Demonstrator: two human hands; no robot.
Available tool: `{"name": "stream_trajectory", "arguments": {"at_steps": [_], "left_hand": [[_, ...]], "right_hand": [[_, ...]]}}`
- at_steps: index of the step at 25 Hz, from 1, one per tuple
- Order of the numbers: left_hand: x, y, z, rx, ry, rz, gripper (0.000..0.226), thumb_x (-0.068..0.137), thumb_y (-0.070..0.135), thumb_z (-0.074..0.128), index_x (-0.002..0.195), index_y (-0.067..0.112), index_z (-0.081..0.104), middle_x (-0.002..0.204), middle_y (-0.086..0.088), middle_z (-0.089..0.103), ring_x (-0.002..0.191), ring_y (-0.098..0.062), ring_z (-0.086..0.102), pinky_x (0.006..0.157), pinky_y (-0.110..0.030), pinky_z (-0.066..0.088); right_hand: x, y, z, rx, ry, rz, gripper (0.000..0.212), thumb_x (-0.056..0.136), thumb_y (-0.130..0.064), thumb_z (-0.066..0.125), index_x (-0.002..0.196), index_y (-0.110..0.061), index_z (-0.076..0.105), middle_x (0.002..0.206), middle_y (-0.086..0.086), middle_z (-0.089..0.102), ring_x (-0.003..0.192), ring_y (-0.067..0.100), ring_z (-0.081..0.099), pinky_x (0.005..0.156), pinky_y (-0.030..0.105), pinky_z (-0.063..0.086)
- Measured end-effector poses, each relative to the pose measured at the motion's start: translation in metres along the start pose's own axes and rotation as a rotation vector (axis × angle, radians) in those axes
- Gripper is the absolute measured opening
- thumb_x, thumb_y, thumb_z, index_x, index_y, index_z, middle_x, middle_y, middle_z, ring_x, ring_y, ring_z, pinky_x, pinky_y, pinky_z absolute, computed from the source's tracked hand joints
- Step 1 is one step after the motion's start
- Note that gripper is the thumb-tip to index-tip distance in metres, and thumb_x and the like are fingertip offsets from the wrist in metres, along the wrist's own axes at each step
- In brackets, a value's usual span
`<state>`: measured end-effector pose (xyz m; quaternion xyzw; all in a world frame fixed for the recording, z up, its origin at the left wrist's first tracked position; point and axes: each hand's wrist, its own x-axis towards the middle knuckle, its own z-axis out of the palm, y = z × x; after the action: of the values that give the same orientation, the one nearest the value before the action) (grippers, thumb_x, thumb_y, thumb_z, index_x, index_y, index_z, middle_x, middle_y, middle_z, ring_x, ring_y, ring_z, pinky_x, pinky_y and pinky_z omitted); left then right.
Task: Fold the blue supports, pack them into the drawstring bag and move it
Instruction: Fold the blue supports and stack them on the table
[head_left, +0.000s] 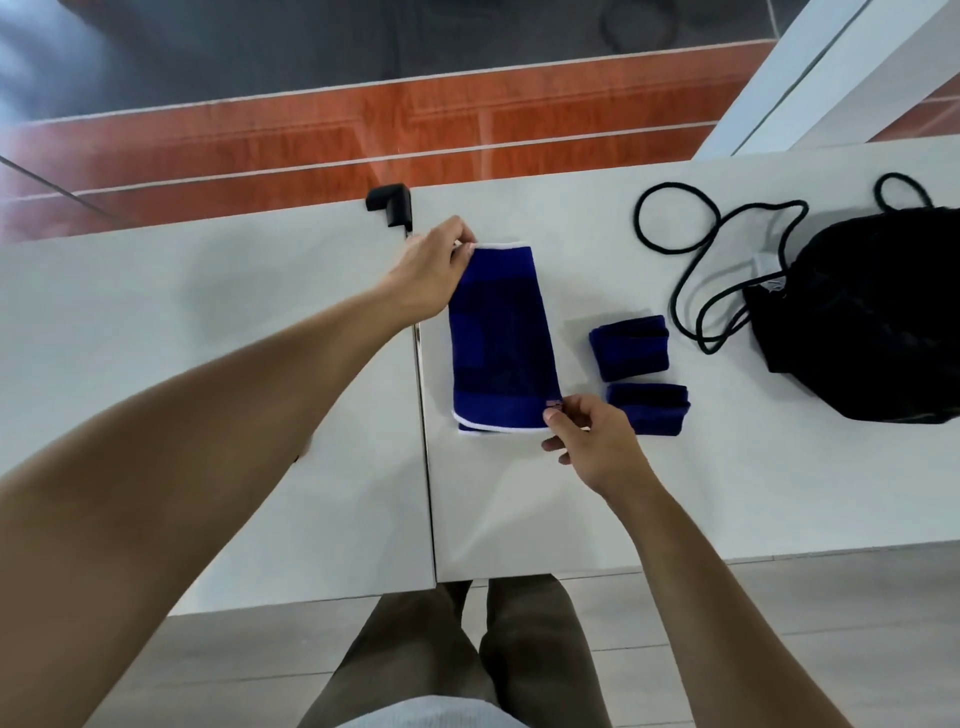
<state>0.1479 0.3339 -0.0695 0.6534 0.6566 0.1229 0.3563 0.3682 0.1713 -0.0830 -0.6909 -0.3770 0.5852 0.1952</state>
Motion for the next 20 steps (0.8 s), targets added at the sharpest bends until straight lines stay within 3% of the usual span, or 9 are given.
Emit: {"name": "stream_trajectory", "arguments": {"at_steps": [5, 14, 20], "left_hand": [[0.011, -0.009, 0.019, 0.109, -0.047, 0.009, 0.021, 0.099, 0.011, 0.041, 0.109, 0.011, 0.060, 0.111, -0.007, 0.060, 0.101, -0.024, 0.053, 0.083, -0.037, 0.045], [0.002, -0.018, 0.028, 0.091, 0.050, -0.085, 0.019, 0.099, 0.011, 0.044, 0.109, 0.009, 0.060, 0.111, -0.007, 0.053, 0.098, -0.019, 0.044, 0.080, -0.031, 0.037], [-0.005, -0.027, 0.034, 0.178, 0.142, -0.083, 0.016, 0.098, 0.018, 0.054, 0.113, 0.014, 0.057, 0.118, -0.008, 0.053, 0.101, -0.029, 0.056, 0.080, -0.038, 0.046]], "right_hand": [[0.009, 0.017, 0.011, -0.084, 0.202, 0.011, 0.012, 0.098, -0.031, 0.059, 0.098, -0.020, 0.063, 0.085, -0.006, 0.072, 0.074, 0.008, 0.073, 0.066, 0.026, 0.053], [0.016, 0.020, 0.018, -0.196, 0.278, 0.053, 0.020, 0.094, -0.036, 0.064, 0.092, -0.016, 0.066, 0.079, -0.006, 0.072, 0.076, 0.010, 0.069, 0.060, 0.021, 0.047], [0.012, 0.012, 0.025, -0.205, 0.333, 0.064, 0.016, 0.090, -0.027, 0.071, 0.094, -0.015, 0.060, 0.077, -0.007, 0.067, 0.066, 0.004, 0.062, 0.051, 0.012, 0.037]]}}
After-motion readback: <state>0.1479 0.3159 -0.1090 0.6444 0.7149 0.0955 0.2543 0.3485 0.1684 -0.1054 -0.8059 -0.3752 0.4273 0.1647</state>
